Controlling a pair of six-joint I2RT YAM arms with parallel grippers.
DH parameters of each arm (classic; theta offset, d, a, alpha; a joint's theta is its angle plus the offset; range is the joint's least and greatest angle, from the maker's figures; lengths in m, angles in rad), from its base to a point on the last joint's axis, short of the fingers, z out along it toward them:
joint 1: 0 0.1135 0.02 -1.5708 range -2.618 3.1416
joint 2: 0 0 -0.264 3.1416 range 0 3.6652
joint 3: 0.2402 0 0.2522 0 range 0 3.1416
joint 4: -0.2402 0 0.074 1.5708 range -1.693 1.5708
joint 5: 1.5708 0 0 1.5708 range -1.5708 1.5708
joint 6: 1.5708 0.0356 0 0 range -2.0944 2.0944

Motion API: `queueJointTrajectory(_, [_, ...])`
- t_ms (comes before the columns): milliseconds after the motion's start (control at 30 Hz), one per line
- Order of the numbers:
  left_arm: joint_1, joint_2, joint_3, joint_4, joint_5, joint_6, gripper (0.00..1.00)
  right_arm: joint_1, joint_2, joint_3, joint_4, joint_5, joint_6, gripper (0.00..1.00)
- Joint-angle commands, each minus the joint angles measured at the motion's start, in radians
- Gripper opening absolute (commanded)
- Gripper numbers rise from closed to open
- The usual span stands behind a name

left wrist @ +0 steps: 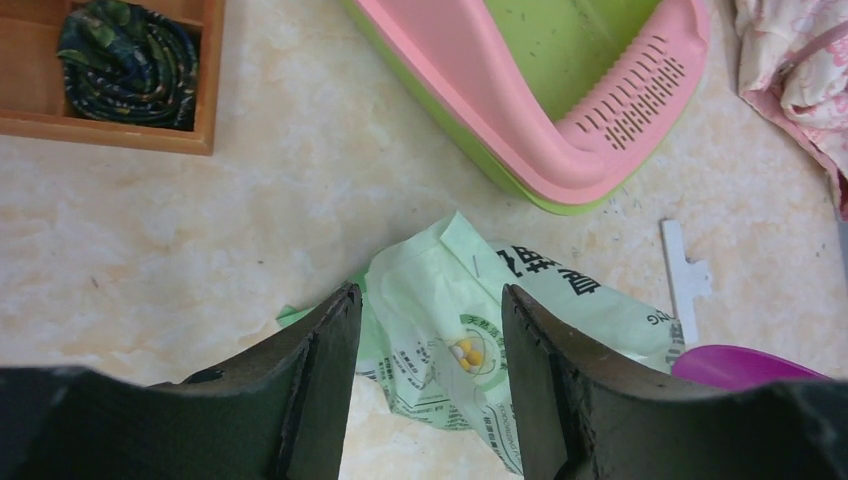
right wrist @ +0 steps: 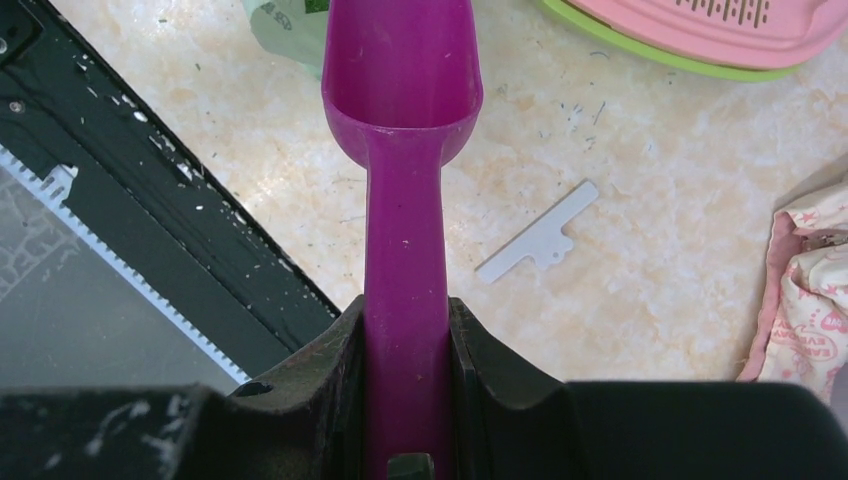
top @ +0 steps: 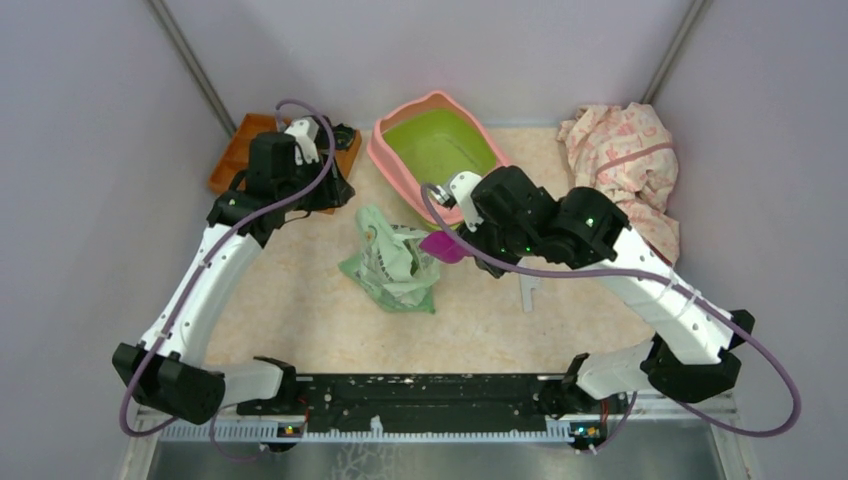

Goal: Fill the litter box with clean litter
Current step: 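Scoop the cat litter from the cat litter bag.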

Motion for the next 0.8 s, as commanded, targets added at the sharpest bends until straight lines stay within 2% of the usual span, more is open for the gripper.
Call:
queueJointTrajectory(0, [0.019, -0.013, -0.011, 0.076, 0.087, -0.003, 0.6, 0.01, 0.051, 0.067, 0.014, -0.003, -0.036, 0.0])
queueJointTrajectory(500, [0.069, -0.025, -0.099, 0.132, 0.139, 0.012, 0.59, 0.009, 0.296, 0.159, 0.058, -0.094, -0.082, 0.0])
queueJointTrajectory(767, [0.071, -0.041, -0.152, 0.139, 0.097, 0.021, 0.59, -0.011, 0.458, 0.216, 0.06, -0.159, -0.113, 0.0])
